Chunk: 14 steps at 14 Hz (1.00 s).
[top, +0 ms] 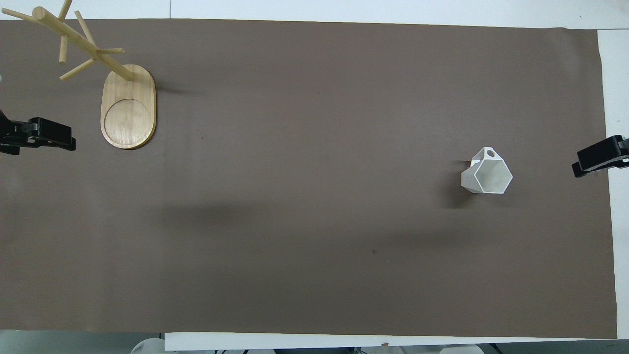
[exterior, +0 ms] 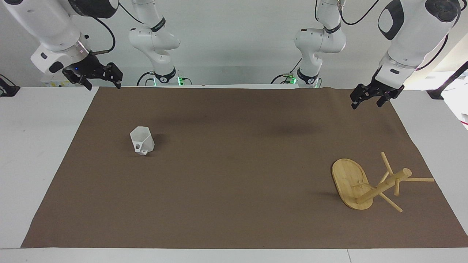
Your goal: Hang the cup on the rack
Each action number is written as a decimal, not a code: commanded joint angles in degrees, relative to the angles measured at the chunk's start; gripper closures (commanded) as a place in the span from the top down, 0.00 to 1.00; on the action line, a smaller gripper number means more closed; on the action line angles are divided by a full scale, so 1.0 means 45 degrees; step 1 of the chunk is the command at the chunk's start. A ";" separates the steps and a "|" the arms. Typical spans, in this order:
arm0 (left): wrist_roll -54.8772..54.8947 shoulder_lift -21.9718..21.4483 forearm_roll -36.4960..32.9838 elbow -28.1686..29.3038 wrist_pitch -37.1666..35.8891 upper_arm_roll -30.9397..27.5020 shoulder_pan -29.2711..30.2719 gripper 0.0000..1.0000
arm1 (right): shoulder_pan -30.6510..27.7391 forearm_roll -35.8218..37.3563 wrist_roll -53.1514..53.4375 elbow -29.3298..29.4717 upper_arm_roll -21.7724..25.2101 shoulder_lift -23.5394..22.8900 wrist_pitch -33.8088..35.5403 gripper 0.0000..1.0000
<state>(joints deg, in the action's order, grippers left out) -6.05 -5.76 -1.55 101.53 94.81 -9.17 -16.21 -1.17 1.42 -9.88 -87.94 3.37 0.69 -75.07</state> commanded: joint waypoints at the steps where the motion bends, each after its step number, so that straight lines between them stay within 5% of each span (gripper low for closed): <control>1: -0.0198 0.0050 -0.0301 -0.0160 -0.0230 0.0045 -0.0031 1.00 | -0.0188 -0.0178 -0.2264 -0.0417 -0.0125 0.0296 -0.0521 1.00; 5: -0.0198 0.0050 -0.0301 -0.0160 -0.0249 0.0045 -0.0031 1.00 | -0.1571 -0.2243 -0.9469 -0.1705 -0.0086 0.0297 -0.2573 1.00; 10: -0.0179 0.0050 -0.0340 -0.0160 -0.0230 0.0045 -0.0012 1.00 | -0.5047 -0.6538 -1.9218 -0.1785 -0.0086 -0.3271 -0.3514 1.00; 14: -0.0412 0.0477 0.0242 -0.0469 0.1177 0.0026 0.0515 1.00 | -0.6826 -0.9781 -2.5445 -0.2466 -0.0144 -0.5735 -0.2052 1.00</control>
<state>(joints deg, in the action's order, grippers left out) -6.98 -5.48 -1.39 101.41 98.71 -9.25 -15.37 -29.54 -37.16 -112.79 -97.89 3.56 -21.46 -86.68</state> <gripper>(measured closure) 0.000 0.000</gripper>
